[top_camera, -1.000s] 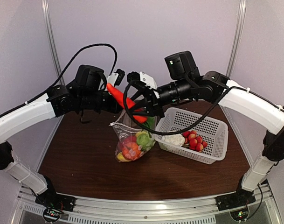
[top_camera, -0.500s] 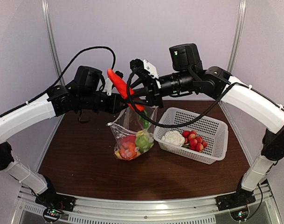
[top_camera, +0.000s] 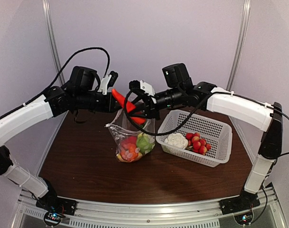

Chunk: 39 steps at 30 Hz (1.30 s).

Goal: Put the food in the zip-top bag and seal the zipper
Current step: Place the fake vegetable in the zipper food storage bag.

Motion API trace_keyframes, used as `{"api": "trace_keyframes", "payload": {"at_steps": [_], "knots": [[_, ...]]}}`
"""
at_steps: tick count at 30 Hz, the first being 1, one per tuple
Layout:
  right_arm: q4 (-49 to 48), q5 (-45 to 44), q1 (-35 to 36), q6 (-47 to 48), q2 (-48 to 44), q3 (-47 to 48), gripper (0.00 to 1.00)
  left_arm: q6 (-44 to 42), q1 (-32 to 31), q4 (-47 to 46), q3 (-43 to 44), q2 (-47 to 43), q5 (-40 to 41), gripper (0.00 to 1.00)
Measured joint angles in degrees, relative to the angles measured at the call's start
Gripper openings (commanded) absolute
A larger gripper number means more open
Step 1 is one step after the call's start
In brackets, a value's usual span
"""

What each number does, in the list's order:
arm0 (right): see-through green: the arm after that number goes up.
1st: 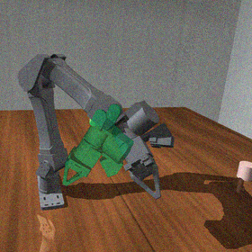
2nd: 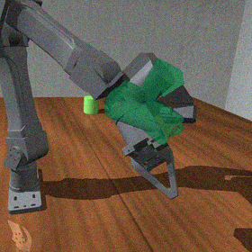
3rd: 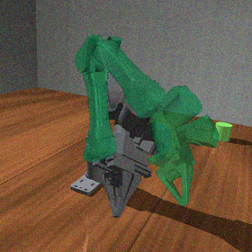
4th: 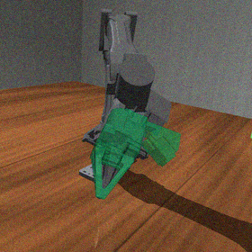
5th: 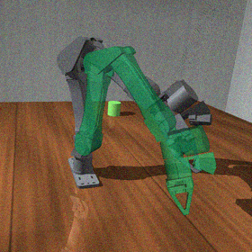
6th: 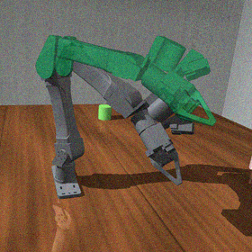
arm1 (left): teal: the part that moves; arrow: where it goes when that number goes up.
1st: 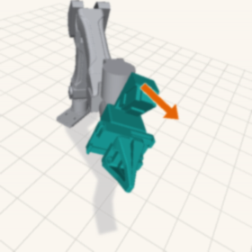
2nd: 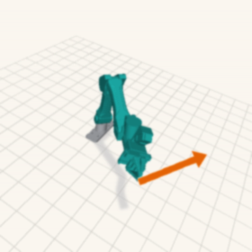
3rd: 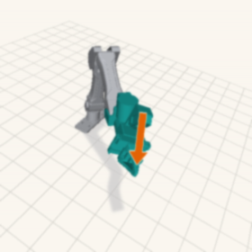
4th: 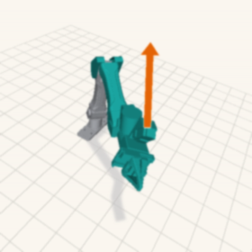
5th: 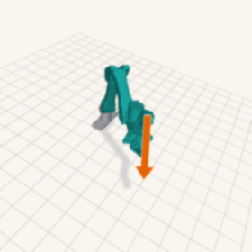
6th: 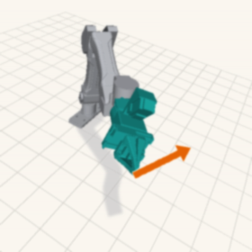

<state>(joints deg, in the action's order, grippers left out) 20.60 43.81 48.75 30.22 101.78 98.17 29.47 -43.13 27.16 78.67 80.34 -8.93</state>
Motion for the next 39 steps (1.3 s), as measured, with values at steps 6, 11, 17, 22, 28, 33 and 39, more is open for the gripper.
{"api": "trace_keyframes", "payload": {"at_steps": [6,11,17,22,28,33,39], "knots": [[-3.43,-2.64,-0.63,-0.24,-1.51,-6.43,0.53,0.63,0.31,-0.63,-0.57,-0.26,-1.29,0.00],[-5.22,-5.09,-0.68,-2.97,-1.88,-7.43,0.63,0.94,0.33,-1.68,-1.05,-0.39,-1.95,0.00],[-1.55,-3.17,-0.87,-7.67,-4.98,-3.76,0.64,1.42,0.35,-1.81,-1.44,-0.92,-1.77,0.00],[2.99,2.08,-5.44,-12.81,-12.13,0.13,0.63,0.94,0.33,-0.22,1.49,-1.46,1.55,0.00],[2.25,5.68,-24.63,-18.62,-19.85,-4.85,0.67,-2.69,0.33,2.23,10.99,-2.45,6.71,0.00],[12.28,-0.87,-30.91,-12.66,-15.32,-7.65,0.71,-2.93,-1.09,0.00,5.60,-1.84,5.31,0.00],[24.61,-6.75,-32.24,-6.54,-8.33,-11.93,0.73,-1.64,-1.73,0.20,-0.48,1.29,1.97,0.00]]}}
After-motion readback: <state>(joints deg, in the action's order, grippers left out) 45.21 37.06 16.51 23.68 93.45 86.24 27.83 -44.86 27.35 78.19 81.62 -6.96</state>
